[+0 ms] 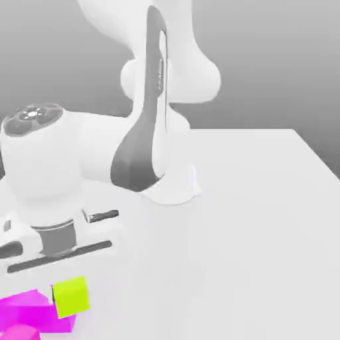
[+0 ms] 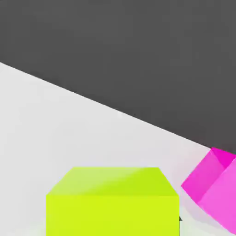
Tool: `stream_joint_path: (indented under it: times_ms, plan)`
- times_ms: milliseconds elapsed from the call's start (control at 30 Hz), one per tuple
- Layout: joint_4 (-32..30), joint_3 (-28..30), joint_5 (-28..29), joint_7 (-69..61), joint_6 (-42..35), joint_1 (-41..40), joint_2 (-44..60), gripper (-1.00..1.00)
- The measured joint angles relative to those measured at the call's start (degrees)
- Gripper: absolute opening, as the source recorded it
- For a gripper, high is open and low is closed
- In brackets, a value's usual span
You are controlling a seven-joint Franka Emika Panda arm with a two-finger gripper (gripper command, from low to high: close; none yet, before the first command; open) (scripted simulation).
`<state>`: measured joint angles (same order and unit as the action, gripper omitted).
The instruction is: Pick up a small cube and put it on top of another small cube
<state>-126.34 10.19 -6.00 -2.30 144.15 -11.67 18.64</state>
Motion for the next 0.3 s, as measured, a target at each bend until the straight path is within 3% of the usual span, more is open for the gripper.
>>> stream_joint_path:
  times_ms: [167, 200, 300]
  plan:
    - [5.1, -0.2, -2.3, -4.0, 2.7, -3.3, 7.7, -1.00]
    - [5.3, -0.5, -2.7, -4.3, 4.0, -3.6, 9.2, 1.00]
    - [5.3, -0.5, -2.7, -4.3, 4.0, -3.6, 9.2, 1.00]
